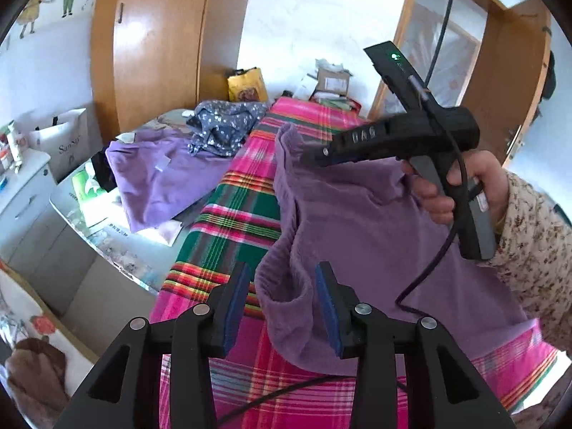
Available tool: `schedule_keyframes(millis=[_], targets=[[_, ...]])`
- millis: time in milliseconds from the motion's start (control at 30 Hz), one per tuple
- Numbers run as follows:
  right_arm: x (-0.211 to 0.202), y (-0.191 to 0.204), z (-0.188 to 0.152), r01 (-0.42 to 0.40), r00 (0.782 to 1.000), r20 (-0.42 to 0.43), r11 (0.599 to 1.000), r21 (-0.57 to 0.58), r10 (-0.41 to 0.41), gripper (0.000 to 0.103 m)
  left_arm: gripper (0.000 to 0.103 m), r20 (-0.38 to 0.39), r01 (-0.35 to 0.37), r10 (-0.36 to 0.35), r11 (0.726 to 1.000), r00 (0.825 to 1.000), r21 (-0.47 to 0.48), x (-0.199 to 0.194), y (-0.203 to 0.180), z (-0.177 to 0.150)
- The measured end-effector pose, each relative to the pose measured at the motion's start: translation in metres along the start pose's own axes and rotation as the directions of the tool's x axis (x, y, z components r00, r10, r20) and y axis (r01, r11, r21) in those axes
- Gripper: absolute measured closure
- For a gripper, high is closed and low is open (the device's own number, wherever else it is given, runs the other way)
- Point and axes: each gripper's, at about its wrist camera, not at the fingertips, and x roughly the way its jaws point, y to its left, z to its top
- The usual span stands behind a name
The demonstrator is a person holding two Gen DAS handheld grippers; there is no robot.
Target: Fold clothes
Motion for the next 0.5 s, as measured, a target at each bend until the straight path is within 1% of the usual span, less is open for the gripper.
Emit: schedule_keyframes(millis=[67,100,167,267,367,433,500], targets=[[0.009,0.007,-0.004,0.009,1.0,-0.025,1.0,-0.028,-0.01,0.079,0.063,-0.027,-0.018,0.018,1.0,0.999,-0.023,0.006,0.005,-0.002],[0.013,0.009,-0.006,-0.002,0.999,-0.035,0.999,-0.032,0.001,0.08,0.063,-0.041,-0.026,0.025,0.999,0.999,-0.037,0.009,0.008,-0.002],[0.021,0.015,-0.007,-0.021,0.999,-0.047,0.999,-0.04,0.019,0.08,0.063,-0.057,-0.027,0.023,0.998,0.998,-0.064,0.01,0.014,-0.004],[0.029,0.023,-0.005,-0.014,0.999,-0.042,0.998,-0.054,0.012,0.079,0.063,-0.073,-0.02,0.013,0.995,0.997,-0.097,0.011,0.022,-0.007],[0.033,0.026,-0.002,-0.02,0.999,-0.036,0.999,-0.033,0.018,0.079,0.063,-0.081,-0.031,0.022,0.993,0.996,-0.113,0.011,0.027,-0.009],[0.034,0.029,-0.002,-0.014,0.999,-0.031,0.999,-0.034,0.013,0.079,0.063,-0.083,-0.027,0.017,0.992,0.996,-0.121,0.01,0.029,-0.01],[0.037,0.031,-0.001,-0.011,1.0,-0.027,0.999,-0.031,0.01,0.079,0.063,-0.067,-0.013,0.006,0.993,0.998,-0.118,0.004,0.028,-0.01]])
